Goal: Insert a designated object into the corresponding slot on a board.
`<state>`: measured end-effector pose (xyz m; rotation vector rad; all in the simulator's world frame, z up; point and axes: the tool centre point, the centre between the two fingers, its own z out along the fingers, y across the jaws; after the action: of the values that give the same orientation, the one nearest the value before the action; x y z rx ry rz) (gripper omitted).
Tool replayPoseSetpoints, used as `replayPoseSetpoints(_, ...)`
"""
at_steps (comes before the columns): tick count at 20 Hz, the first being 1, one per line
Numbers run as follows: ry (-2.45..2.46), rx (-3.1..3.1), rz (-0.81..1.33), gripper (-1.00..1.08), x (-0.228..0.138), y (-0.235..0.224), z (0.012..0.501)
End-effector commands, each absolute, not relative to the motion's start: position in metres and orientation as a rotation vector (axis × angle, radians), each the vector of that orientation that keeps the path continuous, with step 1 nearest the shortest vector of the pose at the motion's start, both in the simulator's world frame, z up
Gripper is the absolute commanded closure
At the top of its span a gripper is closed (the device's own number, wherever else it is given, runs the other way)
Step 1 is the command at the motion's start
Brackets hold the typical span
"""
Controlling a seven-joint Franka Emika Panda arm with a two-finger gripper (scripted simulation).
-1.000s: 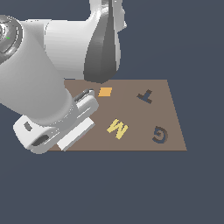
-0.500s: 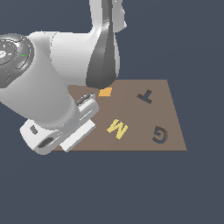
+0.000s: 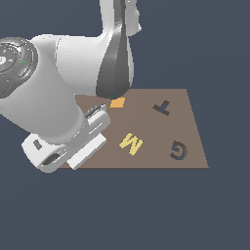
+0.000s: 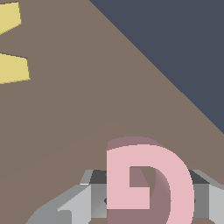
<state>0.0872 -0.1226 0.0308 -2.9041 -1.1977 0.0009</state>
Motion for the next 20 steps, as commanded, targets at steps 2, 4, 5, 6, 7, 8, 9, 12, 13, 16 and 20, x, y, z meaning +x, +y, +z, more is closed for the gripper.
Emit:
replayPoseSetpoints(2,-1.198,-2.904,0.000,1.08,0.088,-0.123,0.035)
replayPoseSetpoints(4,-1.199,-2.903,0.001,1.08,0.087,-0.122,0.033)
replayPoseSetpoints(5,-1.203,-2.902,0.001,1.08,0.088,-0.122,0.033)
replayPoseSetpoints(6,-1.209,-2.899,0.001,1.08,0.088,-0.122,0.033)
replayPoseSetpoints(7,-1.217,-2.896,0.001,1.08,0.089,-0.121,0.033)
replayPoseSetpoints(8,-1.228,-2.891,0.001,1.08,0.090,-0.121,0.033)
replayPoseSetpoints(9,-1.242,-2.885,0.001,1.08,0.092,-0.120,0.033)
replayPoseSetpoints(12,-1.296,-2.861,0.001,1.08,0.097,-0.116,0.033)
replayPoseSetpoints(13,-1.319,-2.851,0.001,1.08,0.100,-0.115,0.033)
replayPoseSetpoints(16,-1.402,-2.811,0.001,1.08,0.108,-0.109,0.034)
replayPoseSetpoints(20,-1.543,-2.737,0.001,1.08,0.121,-0.097,0.034)
